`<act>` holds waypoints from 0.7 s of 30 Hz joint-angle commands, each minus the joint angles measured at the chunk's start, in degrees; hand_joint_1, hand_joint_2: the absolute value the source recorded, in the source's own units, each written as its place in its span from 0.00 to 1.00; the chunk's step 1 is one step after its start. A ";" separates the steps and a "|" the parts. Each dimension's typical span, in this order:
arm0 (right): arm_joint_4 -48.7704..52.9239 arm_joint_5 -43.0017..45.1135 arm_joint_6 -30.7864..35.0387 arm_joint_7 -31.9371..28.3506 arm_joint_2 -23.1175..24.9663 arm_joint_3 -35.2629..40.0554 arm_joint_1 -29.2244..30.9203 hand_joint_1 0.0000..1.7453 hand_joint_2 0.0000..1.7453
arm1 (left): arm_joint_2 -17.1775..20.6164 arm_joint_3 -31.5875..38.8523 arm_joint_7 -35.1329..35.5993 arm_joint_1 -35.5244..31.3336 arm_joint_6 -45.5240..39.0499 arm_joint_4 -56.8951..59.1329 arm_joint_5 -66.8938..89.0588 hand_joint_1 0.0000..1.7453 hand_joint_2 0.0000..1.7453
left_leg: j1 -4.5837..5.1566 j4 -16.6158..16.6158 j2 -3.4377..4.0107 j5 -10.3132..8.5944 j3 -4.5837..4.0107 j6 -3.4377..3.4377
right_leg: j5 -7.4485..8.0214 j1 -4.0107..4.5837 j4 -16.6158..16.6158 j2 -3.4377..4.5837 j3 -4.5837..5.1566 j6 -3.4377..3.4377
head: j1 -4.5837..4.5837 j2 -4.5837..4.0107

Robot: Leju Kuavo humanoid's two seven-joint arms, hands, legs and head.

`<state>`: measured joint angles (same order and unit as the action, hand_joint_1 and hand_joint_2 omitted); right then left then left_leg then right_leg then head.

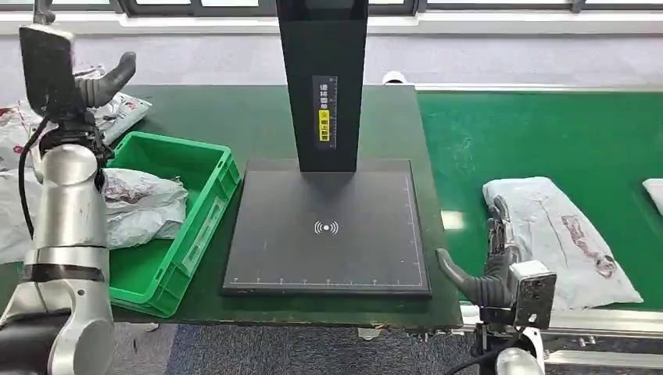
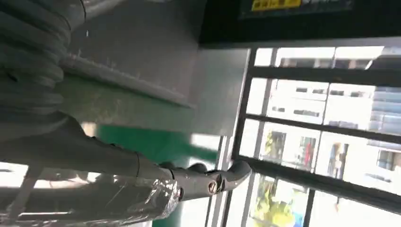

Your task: Moved the parcel from conveyor to table for the left to box.

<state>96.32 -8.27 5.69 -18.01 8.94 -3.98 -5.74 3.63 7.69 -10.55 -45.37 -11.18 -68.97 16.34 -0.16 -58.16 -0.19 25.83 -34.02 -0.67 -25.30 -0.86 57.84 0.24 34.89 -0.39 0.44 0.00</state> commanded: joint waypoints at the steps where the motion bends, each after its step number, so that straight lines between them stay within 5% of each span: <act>1: -11.57 -22.01 8.77 8.86 -4.13 -8.65 10.71 0.00 1.00 | -8.30 -8.20 -3.84 18.46 3.92 -16.36 -6.27 0.00 1.00 | 0.02 0.23 0.00 -0.05 0.28 0.08 | 0.07 -0.02 -0.32 -0.04 -0.34 -0.05 | 0.00 0.00; 6: -30.20 -49.28 13.95 23.51 -10.43 -15.09 23.55 0.00 1.00 | -13.32 -17.05 -7.06 28.92 7.29 -19.02 -6.11 0.00 1.00 | 0.05 0.23 0.11 -0.02 0.33 0.15 | 0.14 -0.04 -0.43 0.05 -0.43 -0.12 | -0.02 0.00; 13: -30.39 -49.50 14.21 22.56 -9.94 -15.86 23.45 0.00 1.00 | -12.77 -16.55 -7.22 28.01 7.11 -18.72 -6.59 0.00 1.00 | 0.14 -0.01 -0.02 0.06 0.07 0.18 | 0.07 -0.11 -0.21 -0.07 -0.21 -0.09 | -0.02 0.00; 14: -31.40 -54.16 14.38 25.87 -10.94 -15.43 23.92 0.00 1.00 | -13.01 -16.61 -6.38 28.59 8.59 -18.64 -7.60 0.00 1.00 | 0.14 0.04 0.02 0.07 0.15 0.16 | 0.07 -0.11 -0.23 -0.04 -0.25 -0.05 | -0.02 0.00; 16: -40.44 -62.79 13.23 31.63 -14.51 -15.71 28.86 0.00 1.00 | -14.17 -18.19 -6.92 29.92 10.79 -17.21 -7.84 0.00 1.00 | 0.18 0.04 -0.06 0.06 0.12 0.18 | 0.06 -0.11 -0.21 -0.12 -0.21 -0.08 | -0.02 0.00; 21: -62.74 -70.78 11.87 35.13 -21.41 -15.52 38.48 0.00 1.00 | -15.45 -19.90 -8.66 32.59 11.76 -17.35 -6.66 0.00 1.00 | 0.19 0.06 0.02 0.03 0.15 0.24 | 0.12 -0.10 -0.26 -0.04 -0.25 -0.16 | -0.02 0.00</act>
<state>64.95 -72.36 19.61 14.34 -4.11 -15.37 19.18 -10.28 -8.55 -18.21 -15.51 -0.46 -88.54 8.98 0.00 -58.19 -0.18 25.88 -34.06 -0.49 -25.24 -0.98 57.75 0.22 34.89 -0.50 0.42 0.00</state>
